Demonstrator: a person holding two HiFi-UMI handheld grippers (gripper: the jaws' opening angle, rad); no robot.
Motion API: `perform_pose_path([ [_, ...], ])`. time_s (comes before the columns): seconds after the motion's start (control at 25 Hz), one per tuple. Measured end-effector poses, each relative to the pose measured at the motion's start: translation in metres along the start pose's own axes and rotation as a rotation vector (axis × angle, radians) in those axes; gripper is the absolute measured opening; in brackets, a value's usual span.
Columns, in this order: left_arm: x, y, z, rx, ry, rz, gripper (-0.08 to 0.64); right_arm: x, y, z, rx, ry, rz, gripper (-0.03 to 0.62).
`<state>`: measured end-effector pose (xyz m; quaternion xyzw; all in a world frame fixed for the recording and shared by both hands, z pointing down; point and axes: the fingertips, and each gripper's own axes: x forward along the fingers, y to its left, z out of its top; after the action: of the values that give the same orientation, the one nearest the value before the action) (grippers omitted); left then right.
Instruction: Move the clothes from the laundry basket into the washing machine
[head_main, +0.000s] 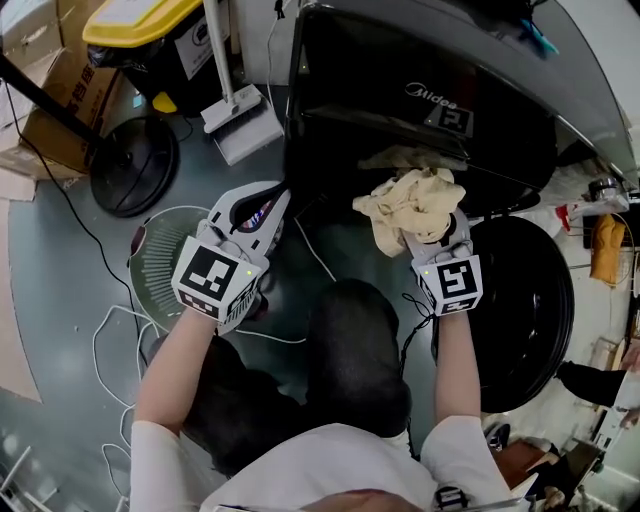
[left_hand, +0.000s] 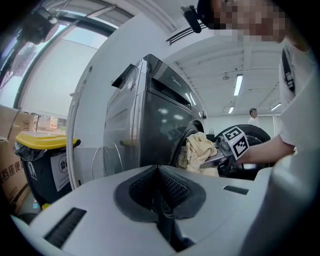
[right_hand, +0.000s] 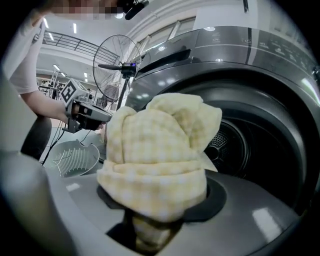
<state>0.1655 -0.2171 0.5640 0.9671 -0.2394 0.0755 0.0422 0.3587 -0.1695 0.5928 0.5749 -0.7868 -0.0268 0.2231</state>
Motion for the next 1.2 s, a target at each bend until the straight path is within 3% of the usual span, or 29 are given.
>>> perform_pose_path([
  [0.28, 0.002, -0.001, -0.009, 0.002, 0.012, 0.008, 0.006, 0.02, -0.011, -0.028, 0.014, -0.003, -0.07, 0.262],
  [0.56, 0.007, -0.012, -0.025, 0.076, 0.056, 0.032, 0.006, 0.047, -0.044, -0.046, 0.06, -0.055, -0.146, 0.265],
  [1.2, 0.037, -0.044, -0.029, 0.089, 0.057, -0.051, 0.006, 0.083, -0.077, -0.08, 0.083, -0.027, -0.257, 0.273],
])
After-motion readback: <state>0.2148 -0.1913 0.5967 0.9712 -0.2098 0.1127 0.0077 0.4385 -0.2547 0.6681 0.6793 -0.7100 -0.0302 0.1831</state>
